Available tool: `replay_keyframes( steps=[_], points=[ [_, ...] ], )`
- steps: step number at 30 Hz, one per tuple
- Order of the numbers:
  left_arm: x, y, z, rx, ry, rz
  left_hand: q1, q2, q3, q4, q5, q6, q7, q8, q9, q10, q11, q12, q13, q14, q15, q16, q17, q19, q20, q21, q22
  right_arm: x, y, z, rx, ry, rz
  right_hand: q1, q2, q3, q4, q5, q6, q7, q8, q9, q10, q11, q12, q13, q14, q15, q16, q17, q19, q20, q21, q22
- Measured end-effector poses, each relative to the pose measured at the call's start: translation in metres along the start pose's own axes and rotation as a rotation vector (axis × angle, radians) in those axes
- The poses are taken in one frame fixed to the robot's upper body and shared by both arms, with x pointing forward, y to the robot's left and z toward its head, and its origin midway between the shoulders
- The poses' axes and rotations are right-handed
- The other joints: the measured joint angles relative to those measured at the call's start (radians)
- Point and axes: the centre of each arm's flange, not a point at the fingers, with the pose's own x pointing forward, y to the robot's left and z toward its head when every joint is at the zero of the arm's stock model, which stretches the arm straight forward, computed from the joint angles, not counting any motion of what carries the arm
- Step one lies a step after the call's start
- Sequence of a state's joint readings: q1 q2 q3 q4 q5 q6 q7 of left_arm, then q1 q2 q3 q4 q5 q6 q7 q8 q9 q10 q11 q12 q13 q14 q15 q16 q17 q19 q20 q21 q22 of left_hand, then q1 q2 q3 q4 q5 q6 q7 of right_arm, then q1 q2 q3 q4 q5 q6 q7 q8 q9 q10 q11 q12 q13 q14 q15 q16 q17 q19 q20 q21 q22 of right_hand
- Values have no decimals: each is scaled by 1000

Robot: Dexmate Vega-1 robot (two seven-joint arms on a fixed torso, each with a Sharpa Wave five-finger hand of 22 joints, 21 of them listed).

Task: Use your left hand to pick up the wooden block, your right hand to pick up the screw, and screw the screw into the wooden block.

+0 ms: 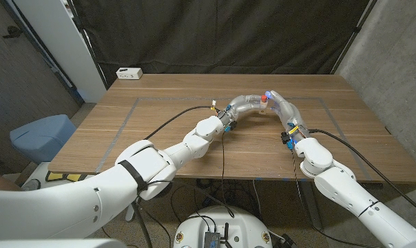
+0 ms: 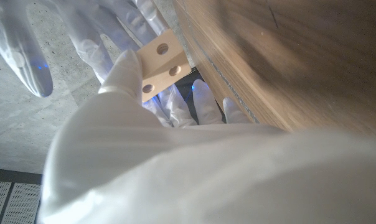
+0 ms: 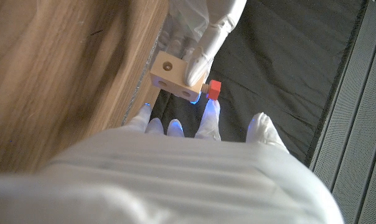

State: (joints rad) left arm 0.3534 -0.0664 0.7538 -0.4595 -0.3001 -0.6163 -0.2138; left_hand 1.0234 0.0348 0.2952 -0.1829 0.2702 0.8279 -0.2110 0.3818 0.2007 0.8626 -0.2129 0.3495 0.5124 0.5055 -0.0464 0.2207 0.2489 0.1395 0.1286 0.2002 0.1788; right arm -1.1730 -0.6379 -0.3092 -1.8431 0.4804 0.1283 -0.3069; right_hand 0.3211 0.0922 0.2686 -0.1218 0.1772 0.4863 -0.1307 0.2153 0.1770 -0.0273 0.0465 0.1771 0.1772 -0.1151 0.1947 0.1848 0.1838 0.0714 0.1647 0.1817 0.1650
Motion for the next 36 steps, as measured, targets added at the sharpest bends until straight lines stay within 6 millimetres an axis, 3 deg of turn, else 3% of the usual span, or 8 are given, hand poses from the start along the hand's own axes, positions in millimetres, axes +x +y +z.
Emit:
replay_keyframes(
  steps=[15,36],
  points=[
    [-1,-2,0,-3,-4,-4,0,0,0,0,0,0,0,0,0,-1,0,0,0,0,0,0,0,0,0,0,0,-1,0,1,-8,1,5,-8,0,0,0,0,54,18,8,3,0,0,5,0,0,0,0,0,0,0,0,0],
    [0,-4,-3,-7,15,-8,0,0,0,0,0,0,0,3,0,-3,-2,0,0,0,0,0,0,0,0,0,0,-2,-1,0,-4,5,-7,-13,5,0,0,0,136,32,7,2,13,-27,5,0,4,-4,9,0,9,1,4,0]
  ],
)
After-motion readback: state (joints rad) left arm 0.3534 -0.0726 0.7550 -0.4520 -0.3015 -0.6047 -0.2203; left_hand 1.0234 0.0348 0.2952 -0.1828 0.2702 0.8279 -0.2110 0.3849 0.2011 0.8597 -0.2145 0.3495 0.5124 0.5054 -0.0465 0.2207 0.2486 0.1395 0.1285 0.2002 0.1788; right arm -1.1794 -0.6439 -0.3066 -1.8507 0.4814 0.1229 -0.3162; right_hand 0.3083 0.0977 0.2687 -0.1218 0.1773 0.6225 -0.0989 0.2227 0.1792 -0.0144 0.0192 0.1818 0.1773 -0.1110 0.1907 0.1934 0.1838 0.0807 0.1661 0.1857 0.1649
